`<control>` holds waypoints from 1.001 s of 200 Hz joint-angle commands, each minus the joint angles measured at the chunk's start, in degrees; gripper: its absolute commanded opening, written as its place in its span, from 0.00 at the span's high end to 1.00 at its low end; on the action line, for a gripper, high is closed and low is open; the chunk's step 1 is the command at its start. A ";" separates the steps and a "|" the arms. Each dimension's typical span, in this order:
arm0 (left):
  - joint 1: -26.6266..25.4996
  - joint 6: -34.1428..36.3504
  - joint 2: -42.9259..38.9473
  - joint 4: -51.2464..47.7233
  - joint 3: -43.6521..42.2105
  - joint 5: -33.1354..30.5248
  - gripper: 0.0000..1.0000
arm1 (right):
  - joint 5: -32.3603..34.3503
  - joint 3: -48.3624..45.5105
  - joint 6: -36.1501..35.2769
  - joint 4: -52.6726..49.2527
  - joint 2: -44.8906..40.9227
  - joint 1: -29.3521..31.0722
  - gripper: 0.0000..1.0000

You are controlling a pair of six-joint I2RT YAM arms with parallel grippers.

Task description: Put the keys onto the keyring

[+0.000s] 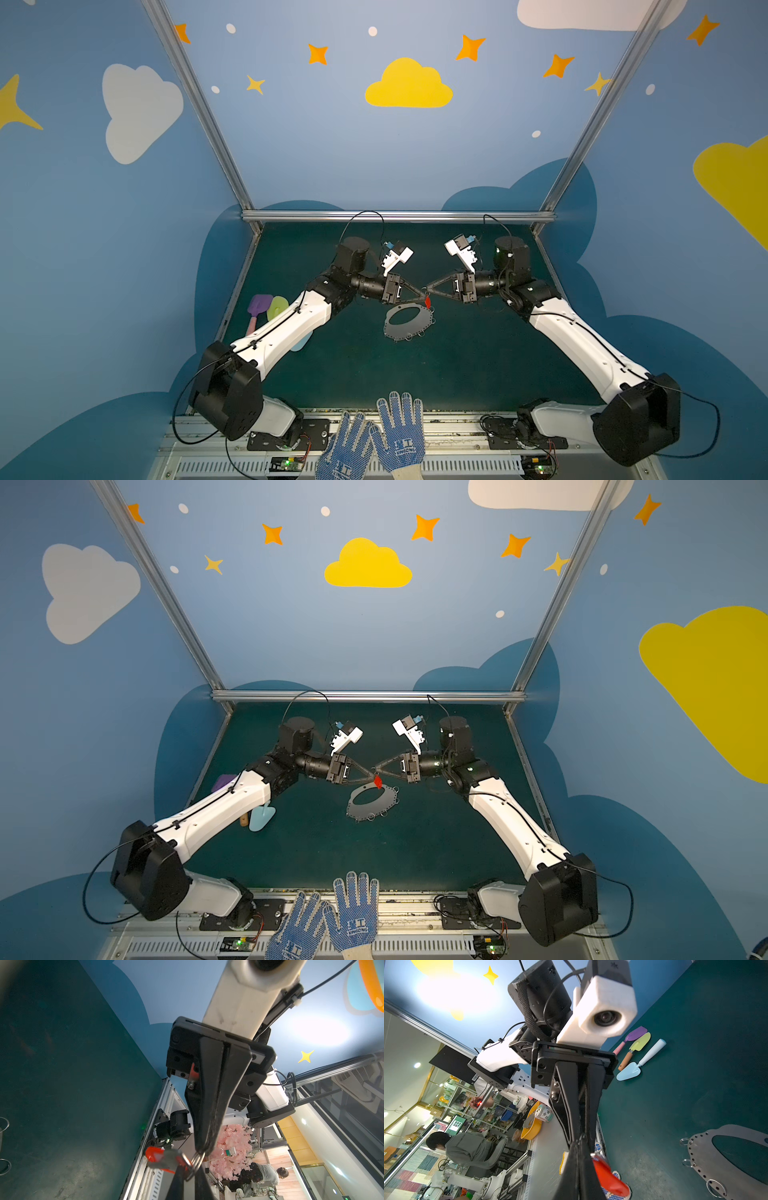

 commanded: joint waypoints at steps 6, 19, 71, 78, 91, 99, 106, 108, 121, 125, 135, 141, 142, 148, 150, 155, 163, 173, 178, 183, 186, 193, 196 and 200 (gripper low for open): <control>-0.02 0.54 -2.23 1.12 1.95 -0.85 0.92 | -0.47 -1.36 0.32 1.51 0.02 -0.34 1.00; -0.03 1.26 -2.64 -0.02 2.11 -1.73 0.94 | -0.32 -1.73 0.38 1.72 0.03 -0.41 1.00; 0.07 4.56 -2.74 -6.49 3.59 -6.12 0.96 | 1.43 -3.70 0.90 2.23 -1.12 -0.99 0.81; 0.07 6.09 -2.55 -9.29 4.46 -7.06 0.96 | 2.13 -4.11 1.12 2.22 -1.61 -1.35 0.76; 0.07 9.37 -1.79 -15.06 6.38 -9.18 0.96 | 3.32 -5.15 2.07 2.90 -2.95 -2.40 0.74; 0.07 10.88 -1.22 -18.03 7.45 -10.14 0.96 | 3.83 -6.19 3.46 4.36 -3.77 -3.17 0.74; 0.11 11.54 -0.86 -19.32 8.05 -10.45 0.96 | 4.46 -7.28 4.81 5.81 -4.56 -3.72 0.74; 0.08 11.61 -0.78 -19.61 8.15 -10.50 0.96 | 4.70 -7.56 5.18 6.21 -4.73 -3.78 0.74; 0.06 11.94 -0.32 -20.42 8.63 -10.65 0.96 | 6.79 -9.37 6.74 8.05 -6.04 -3.81 0.75; 0.07 11.99 -0.31 -20.64 8.78 -10.90 0.96 | 7.49 -10.03 7.32 8.83 -6.40 -3.66 0.76; 0.06 12.26 -0.07 -21.39 9.13 -11.76 0.96 | 8.97 -11.72 9.06 11.63 -7.30 -3.10 0.78; 0.07 12.52 -0.04 -21.85 9.39 -12.22 0.96 | 9.91 -12.86 10.16 13.41 -7.85 -2.72 0.78; 0.07 12.58 -0.05 -21.94 9.47 -12.31 0.96 | 10.00 -13.05 10.33 13.71 -8.00 -2.69 0.78; 0.07 12.79 0.21 -22.27 9.69 -12.57 0.96 | 11.21 -14.20 11.38 15.62 -8.62 -2.20 0.78; 0.07 12.81 0.23 -22.39 9.75 -12.57 0.96 | 11.58 -14.59 11.75 16.40 -8.86 -2.04 0.78; 0.05 12.97 0.39 -22.65 9.95 -12.65 0.96 | 12.56 -15.49 12.50 17.93 -9.40 -1.69 0.78; 0.06 12.99 0.57 -22.99 10.23 -12.92 0.95 | 14.19 -16.52 13.75 19.81 -10.23 -1.04 0.78; -0.01 12.99 0.77 -23.15 10.41 -12.75 0.95 | 16.01 -17.43 14.76 21.15 -11.11 -0.37 0.79; -0.03 12.99 0.94 -23.09 10.46 -12.75 0.95 | 16.31 -17.51 14.86 21.33 -11.43 -0.22 0.79; -0.06 12.84 0.96 -22.98 10.42 -12.82 0.95 | 16.48 -17.60 15.05 21.58 -11.71 -0.16 0.79; -0.04 12.80 0.99 -22.98 10.46 -12.90 0.95 | 16.57 -17.70 15.30 21.98 -11.75 -0.04 0.79; -0.04 12.73 1.00 -22.90 10.37 -13.02 0.95 | 16.16 -17.93 16.12 23.42 -11.71 0.18 0.79; -0.07 12.72 1.01 -22.82 10.33 -13.01 0.95 | 15.94 -17.99 16.51 24.12 -11.75 0.27 0.79; -0.10 12.69 1.04 -22.75 10.33 -13.09 0.95 | 15.81 -18.13 17.04 24.92 -11.64 0.34 0.79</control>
